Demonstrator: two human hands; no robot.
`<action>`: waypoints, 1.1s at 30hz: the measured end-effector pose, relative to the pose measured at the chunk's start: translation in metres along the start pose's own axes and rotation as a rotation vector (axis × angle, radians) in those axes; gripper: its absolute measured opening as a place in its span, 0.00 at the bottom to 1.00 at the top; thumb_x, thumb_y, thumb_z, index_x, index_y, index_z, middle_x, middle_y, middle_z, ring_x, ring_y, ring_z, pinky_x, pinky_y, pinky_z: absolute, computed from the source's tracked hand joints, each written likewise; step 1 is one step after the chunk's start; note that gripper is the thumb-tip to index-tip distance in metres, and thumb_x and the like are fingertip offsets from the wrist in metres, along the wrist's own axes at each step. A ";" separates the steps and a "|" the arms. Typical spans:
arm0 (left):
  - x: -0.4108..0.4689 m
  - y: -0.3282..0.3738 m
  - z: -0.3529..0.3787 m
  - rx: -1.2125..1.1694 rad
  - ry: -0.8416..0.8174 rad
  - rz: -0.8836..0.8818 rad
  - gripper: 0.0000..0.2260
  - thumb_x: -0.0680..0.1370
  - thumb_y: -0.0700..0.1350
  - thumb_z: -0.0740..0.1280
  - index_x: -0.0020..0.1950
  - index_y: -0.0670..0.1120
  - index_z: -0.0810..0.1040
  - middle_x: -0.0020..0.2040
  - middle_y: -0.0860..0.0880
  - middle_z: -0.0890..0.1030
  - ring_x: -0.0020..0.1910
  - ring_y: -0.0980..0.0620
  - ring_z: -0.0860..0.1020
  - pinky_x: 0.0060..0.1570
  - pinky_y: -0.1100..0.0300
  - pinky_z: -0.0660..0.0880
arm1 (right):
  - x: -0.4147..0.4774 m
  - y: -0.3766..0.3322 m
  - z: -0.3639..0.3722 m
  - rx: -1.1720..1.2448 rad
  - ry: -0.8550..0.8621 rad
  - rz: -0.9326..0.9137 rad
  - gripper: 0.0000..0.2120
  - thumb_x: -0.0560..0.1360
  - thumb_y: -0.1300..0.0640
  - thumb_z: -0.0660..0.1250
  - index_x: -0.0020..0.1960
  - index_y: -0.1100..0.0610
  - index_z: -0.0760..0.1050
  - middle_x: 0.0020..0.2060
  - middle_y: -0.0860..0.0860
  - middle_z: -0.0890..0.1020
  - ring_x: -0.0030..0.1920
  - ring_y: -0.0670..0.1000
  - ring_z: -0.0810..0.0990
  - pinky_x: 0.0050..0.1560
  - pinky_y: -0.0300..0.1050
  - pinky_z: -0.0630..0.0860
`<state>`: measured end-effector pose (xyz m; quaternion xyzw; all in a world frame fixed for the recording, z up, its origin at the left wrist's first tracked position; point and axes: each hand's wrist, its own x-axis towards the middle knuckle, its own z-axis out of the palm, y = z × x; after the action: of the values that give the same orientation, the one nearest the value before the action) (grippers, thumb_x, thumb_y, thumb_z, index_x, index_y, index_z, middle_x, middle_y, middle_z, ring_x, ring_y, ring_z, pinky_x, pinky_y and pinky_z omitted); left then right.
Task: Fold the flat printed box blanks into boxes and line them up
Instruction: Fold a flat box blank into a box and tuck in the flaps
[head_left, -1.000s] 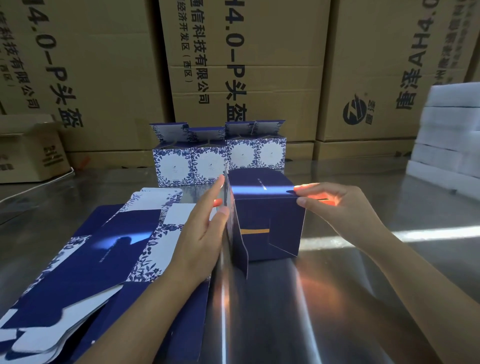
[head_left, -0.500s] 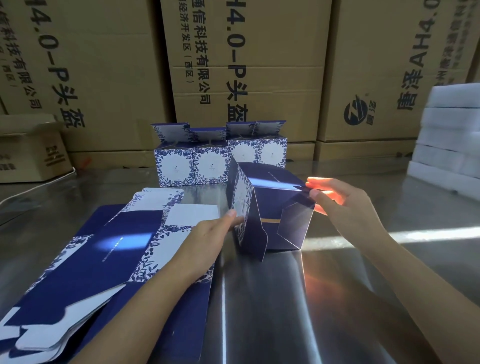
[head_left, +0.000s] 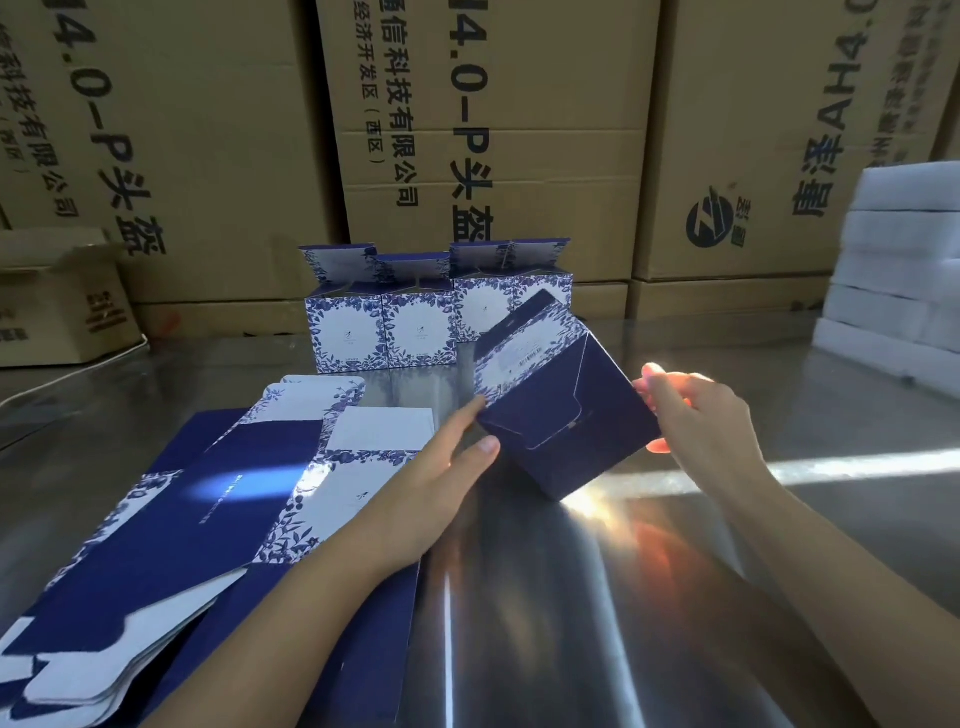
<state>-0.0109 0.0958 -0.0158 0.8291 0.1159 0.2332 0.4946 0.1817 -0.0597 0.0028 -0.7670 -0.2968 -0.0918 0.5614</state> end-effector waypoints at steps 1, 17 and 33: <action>0.001 0.000 -0.001 -0.015 0.010 -0.001 0.24 0.65 0.71 0.57 0.61 0.75 0.61 0.64 0.75 0.66 0.67 0.68 0.65 0.70 0.60 0.62 | -0.001 0.000 0.001 -0.009 -0.022 0.003 0.22 0.79 0.47 0.58 0.41 0.62 0.81 0.37 0.55 0.82 0.41 0.52 0.81 0.48 0.57 0.79; 0.002 0.006 -0.004 -0.058 0.276 0.116 0.10 0.79 0.55 0.56 0.56 0.58 0.74 0.54 0.77 0.71 0.59 0.75 0.67 0.62 0.70 0.63 | -0.023 -0.009 0.012 -0.074 -0.308 -0.196 0.13 0.77 0.35 0.45 0.53 0.23 0.67 0.34 0.38 0.81 0.37 0.39 0.79 0.45 0.47 0.75; -0.006 0.020 0.003 -0.199 0.221 0.289 0.10 0.73 0.52 0.60 0.43 0.48 0.76 0.57 0.61 0.80 0.64 0.67 0.69 0.57 0.77 0.63 | -0.040 -0.045 0.002 0.405 -0.330 -0.319 0.05 0.71 0.62 0.69 0.39 0.56 0.84 0.41 0.50 0.84 0.51 0.48 0.79 0.51 0.35 0.71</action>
<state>-0.0156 0.0810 -0.0012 0.7535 0.0259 0.4017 0.5198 0.1235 -0.0632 0.0194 -0.5876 -0.5130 0.0080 0.6257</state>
